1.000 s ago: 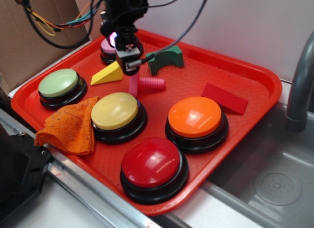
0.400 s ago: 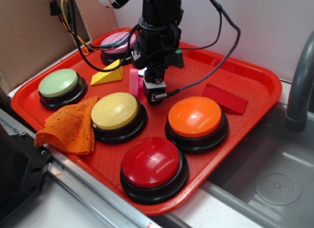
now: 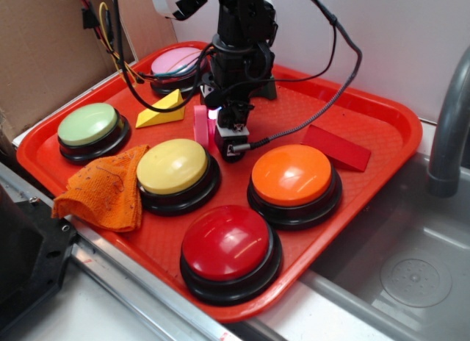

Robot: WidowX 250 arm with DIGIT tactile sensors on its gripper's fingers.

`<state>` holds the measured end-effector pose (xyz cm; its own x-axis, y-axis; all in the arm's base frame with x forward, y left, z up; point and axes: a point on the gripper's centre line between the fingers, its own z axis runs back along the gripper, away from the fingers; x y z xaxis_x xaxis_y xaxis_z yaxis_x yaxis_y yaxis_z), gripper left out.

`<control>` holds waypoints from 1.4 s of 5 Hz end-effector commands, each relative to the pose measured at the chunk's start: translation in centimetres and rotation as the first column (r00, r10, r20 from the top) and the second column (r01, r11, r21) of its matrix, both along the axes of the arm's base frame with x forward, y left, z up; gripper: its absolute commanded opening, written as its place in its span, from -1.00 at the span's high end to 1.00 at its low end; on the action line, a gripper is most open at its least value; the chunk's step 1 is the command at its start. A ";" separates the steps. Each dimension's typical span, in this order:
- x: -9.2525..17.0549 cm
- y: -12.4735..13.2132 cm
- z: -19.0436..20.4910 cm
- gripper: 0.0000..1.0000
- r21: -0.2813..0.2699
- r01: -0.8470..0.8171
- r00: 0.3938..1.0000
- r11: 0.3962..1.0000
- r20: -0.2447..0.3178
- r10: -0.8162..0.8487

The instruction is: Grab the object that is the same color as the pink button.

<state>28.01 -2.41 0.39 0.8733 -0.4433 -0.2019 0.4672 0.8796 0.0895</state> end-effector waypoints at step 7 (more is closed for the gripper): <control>-2.6 3.6 14.6 1.00 -0.216 -0.314 0.901 0.924 0.239 0.362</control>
<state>25.04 1.13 13.75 0.9925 -0.1109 0.0511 0.1114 0.9937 -0.0076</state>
